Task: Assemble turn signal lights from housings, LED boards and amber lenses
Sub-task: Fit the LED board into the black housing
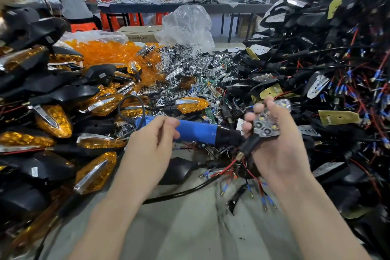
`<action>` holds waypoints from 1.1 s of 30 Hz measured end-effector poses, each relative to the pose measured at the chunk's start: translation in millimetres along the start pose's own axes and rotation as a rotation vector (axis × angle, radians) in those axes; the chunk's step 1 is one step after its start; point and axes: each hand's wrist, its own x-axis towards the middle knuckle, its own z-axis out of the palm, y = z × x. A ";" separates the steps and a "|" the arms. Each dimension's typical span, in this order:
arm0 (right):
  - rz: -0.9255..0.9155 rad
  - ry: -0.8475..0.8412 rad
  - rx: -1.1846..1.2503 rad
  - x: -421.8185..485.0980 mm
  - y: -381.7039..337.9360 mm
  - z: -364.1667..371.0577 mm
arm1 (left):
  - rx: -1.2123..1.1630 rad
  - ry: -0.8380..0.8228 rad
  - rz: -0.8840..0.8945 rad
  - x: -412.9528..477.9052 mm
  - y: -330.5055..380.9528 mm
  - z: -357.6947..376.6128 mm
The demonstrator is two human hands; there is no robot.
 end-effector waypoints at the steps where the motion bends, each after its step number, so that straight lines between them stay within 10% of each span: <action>1: 0.007 0.008 0.031 1.0 -3.0 -2.1 | 0.069 -0.002 -0.001 1.6 -3.2 -3.1; 12: 0.029 0.020 0.026 3.4 -0.9 -9.5 | 0.561 -0.270 0.029 5.9 -17.0 -10.1; 33: 0.101 -0.036 -0.084 -1.0 12.0 -5.3 | 0.325 -0.310 -0.037 5.3 -22.6 -21.0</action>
